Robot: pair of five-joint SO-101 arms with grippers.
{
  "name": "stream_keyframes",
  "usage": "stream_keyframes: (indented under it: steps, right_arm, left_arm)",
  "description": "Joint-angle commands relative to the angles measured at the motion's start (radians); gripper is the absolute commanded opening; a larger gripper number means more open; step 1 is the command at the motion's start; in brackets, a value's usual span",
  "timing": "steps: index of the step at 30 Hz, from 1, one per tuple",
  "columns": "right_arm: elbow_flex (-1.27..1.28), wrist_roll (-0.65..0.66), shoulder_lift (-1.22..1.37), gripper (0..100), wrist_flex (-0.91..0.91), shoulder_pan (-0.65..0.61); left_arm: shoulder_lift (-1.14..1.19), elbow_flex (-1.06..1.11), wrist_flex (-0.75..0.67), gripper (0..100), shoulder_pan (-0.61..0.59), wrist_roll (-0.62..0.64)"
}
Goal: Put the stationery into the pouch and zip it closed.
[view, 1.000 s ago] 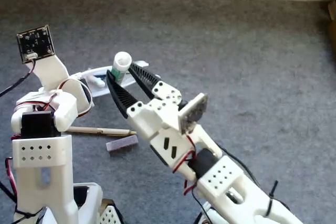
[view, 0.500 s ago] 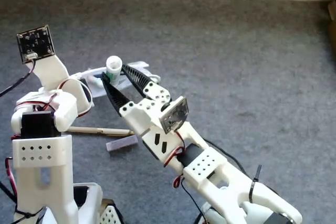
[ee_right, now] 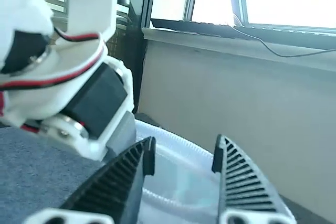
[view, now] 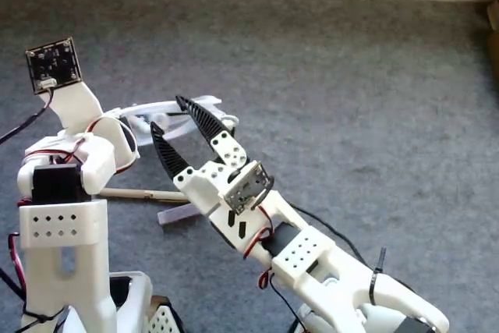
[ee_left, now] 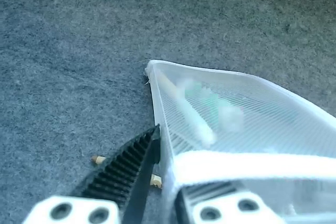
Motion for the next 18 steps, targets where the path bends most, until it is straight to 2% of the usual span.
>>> stream_keyframes:
  steps: [1, 5, 11, 15, 18]
  right_arm:
    - [-0.002, 0.011, -0.093, 17.0, 0.056, -0.001]
    - [-0.012, 0.0, -0.269, 17.0, 0.36, 0.005]
    - [-0.143, -0.158, -0.51, 17.0, 0.791, 0.07]
    - [-0.291, -0.264, -0.513, 17.0, 1.079, 0.142]
    - [-0.375, -0.293, -0.446, 17.0, 1.23, 0.15]
  left_arm:
    - [-0.028, -0.019, -0.023, 1, -0.019, 0.009]
    - [-0.028, -0.019, -0.023, 1, -0.019, 0.009]
    - [-0.035, -0.019, -0.034, 1, -0.065, 0.008]
    - [-0.036, -0.033, -0.034, 1, -0.134, 0.008]
    - [-0.036, -0.053, -0.031, 1, -0.205, 0.009]
